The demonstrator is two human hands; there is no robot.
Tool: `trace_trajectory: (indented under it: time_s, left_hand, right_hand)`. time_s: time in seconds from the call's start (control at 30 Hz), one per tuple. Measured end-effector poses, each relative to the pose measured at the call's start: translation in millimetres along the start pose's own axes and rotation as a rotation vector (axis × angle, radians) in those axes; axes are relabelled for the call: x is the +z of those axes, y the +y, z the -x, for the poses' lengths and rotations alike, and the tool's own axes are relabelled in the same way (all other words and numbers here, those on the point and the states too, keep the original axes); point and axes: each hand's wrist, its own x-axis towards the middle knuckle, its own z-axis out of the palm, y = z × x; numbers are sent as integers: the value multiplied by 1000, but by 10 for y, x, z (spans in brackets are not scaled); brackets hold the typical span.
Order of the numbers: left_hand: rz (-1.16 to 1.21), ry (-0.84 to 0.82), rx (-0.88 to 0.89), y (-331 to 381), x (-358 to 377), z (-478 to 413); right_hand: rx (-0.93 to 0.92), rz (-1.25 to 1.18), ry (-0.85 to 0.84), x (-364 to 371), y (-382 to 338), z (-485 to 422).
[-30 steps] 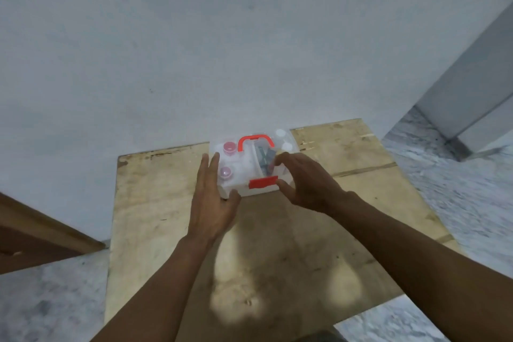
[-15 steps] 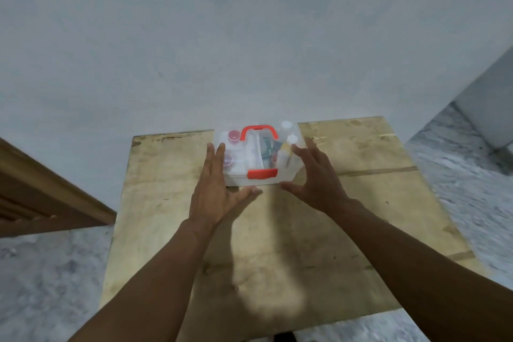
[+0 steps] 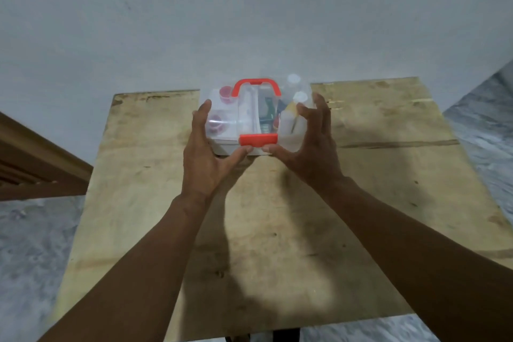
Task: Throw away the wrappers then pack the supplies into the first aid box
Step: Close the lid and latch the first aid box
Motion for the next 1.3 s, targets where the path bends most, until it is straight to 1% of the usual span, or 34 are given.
trace_trajectory:
  time_s: [0.07, 0.23, 0.33, 0.57, 0.8, 1.0, 1.1, 1.17, 1.3]
  left_hand:
    - [14, 35, -9, -24, 32, 3]
    - [4, 109, -21, -33, 89, 32]
    - [-13, 143, -26, -19, 123, 42]
    - [-1, 153, -49, -42, 193, 29]
    - [22, 103, -71, -3, 158, 45]
    - [28, 31, -103, 177, 42, 26]
    - [95, -12, -242, 239, -29, -17]
    - [75, -37, -264, 264, -73, -36]
    - [128, -26, -208, 274, -101, -126]
  right_hand:
    - [-13, 14, 20, 31, 43, 2]
    - [-46, 17, 2, 28, 98, -41]
    - [-51, 32, 37, 44, 92, -38]
    - [-69, 29, 79, 94, 138, -44]
    - [-44, 2, 49, 70, 94, -48]
    - [50, -94, -22, -23, -3, -93]
    - [203, -198, -57, -106, -26, -100]
    - [299, -262, -105, -155, -72, -115]
    - [267, -331, -123, -163, -183, -216]
